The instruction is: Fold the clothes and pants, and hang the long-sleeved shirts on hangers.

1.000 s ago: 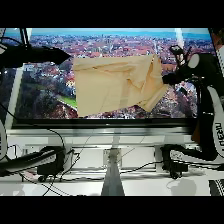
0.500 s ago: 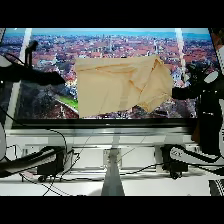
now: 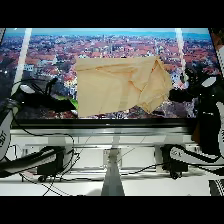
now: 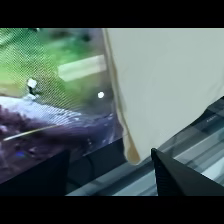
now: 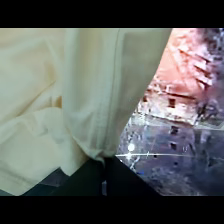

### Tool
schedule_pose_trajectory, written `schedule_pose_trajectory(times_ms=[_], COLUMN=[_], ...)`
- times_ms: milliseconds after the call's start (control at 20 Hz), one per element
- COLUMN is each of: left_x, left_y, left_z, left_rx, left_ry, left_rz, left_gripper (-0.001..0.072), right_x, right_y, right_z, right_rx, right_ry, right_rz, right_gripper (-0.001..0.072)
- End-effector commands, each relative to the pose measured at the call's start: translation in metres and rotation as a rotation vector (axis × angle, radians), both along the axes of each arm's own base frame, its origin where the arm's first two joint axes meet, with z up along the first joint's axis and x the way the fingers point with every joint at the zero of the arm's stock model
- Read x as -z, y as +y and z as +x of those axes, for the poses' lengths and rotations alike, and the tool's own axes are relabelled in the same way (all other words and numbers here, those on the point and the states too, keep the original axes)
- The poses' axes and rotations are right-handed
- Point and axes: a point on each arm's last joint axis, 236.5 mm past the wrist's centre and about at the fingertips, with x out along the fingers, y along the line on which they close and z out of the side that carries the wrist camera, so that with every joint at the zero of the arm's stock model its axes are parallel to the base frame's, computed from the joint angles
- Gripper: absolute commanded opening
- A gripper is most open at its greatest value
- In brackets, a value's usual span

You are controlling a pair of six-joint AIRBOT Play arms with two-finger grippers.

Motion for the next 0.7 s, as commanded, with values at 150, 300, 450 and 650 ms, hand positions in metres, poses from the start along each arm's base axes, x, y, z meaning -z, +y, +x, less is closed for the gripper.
schedule_pose_trajectory(times_ms=[150, 300, 450, 650], left_x=[0.024, 0.032, 0.028, 0.01], left_y=[-0.04, -0.056, -0.058, -0.06], left_z=[-0.015, -0.026, -0.029, -0.013], left_rx=[-0.002, 0.037, 0.052, 0.082], left_ry=[0.05, 0.097, 0.11, 0.081], left_rz=[-0.056, -0.074, -0.087, -0.118], left_gripper=[0.0536, 0.0409, 0.0291, 0.0011], right_x=[0.0, -0.001, -0.002, -0.025], right_y=[0.001, 0.003, 0.003, 0.01], right_z=[0.001, 0.0, 0.001, 0.017], right_rx=[0.005, 0.004, 0.003, 0.026], right_ry=[-0.005, -0.001, -0.006, -0.077], right_rz=[0.007, 0.012, 0.011, 0.047], right_gripper=[0.0013, 0.0013, 0.0013, 0.0013])
